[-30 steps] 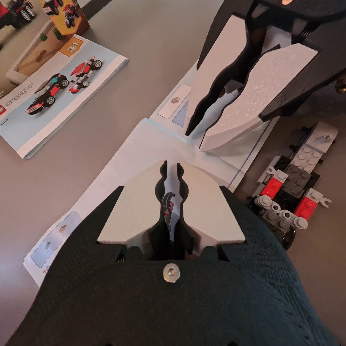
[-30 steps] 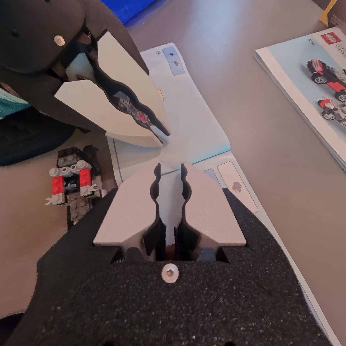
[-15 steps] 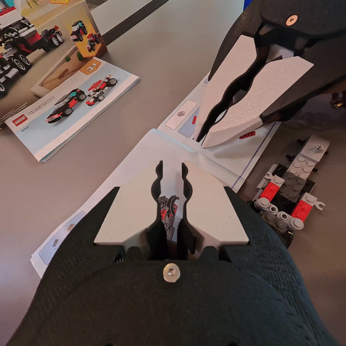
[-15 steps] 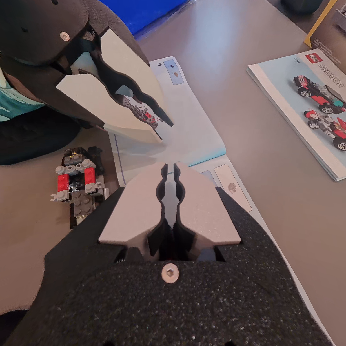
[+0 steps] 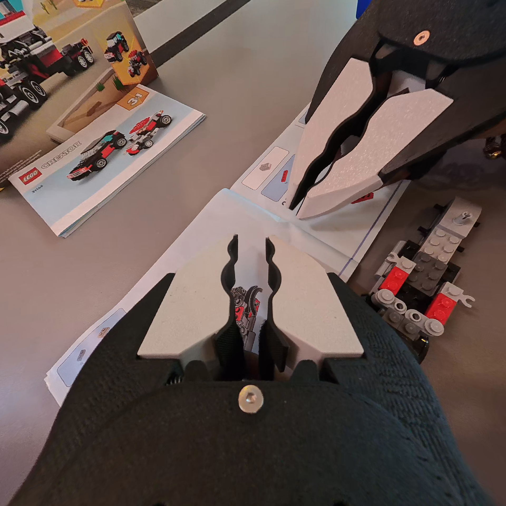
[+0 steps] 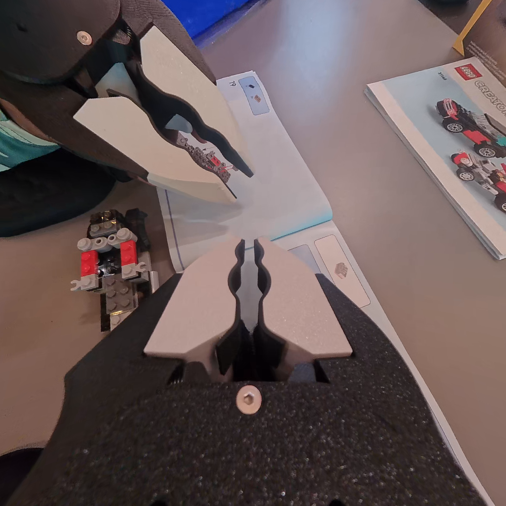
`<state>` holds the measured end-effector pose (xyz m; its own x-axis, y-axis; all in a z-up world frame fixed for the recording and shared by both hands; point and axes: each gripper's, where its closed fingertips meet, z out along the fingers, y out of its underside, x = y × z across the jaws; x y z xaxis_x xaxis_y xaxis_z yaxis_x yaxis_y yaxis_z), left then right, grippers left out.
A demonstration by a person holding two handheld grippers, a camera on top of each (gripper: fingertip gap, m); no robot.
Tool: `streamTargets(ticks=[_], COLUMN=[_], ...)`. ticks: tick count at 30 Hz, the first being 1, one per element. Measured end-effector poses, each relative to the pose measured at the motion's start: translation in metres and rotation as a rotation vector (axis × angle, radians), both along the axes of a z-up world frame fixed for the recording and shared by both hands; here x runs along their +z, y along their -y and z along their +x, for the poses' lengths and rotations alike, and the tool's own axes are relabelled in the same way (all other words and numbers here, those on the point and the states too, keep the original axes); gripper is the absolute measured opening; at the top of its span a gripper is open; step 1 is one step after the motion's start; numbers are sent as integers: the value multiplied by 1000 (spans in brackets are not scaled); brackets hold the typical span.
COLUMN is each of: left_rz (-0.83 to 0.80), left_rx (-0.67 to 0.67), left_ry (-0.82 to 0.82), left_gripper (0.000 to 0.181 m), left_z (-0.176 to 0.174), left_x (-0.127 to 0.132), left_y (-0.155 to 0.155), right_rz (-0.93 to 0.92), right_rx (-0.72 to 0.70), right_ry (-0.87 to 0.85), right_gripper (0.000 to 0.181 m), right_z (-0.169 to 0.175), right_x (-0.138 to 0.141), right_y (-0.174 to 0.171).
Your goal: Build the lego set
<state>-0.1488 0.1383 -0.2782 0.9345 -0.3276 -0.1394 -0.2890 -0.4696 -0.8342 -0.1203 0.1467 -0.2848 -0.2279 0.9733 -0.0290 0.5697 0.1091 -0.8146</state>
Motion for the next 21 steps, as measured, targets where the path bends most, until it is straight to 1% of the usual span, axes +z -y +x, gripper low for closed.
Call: streamTargets(ticks=[21], left_rz=[10], left_rx=[4], left_ry=[2], left_gripper=[19], left_z=[-1], left_x=[2], left_y=[0], right_rz=[1], right_rx=[-8], right_ry=[21], right_gripper=[7], right_z=[1], right_x=[-4], right_y=[-2])
